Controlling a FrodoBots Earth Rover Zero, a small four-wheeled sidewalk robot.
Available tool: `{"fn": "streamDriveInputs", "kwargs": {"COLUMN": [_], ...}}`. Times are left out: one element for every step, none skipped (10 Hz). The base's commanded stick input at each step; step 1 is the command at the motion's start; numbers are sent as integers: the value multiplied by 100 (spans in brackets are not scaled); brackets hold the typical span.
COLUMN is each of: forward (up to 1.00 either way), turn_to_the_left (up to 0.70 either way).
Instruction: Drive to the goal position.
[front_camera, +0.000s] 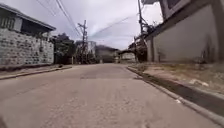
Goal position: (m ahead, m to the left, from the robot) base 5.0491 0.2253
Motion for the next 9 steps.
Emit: {"fn": "streamDriveInputs", "kwargs": {"forward": [100,100,100,100,100,100,100,100,100], "turn_to_the_left": [0,0,0,0,0,0,0,-2,-7]}}
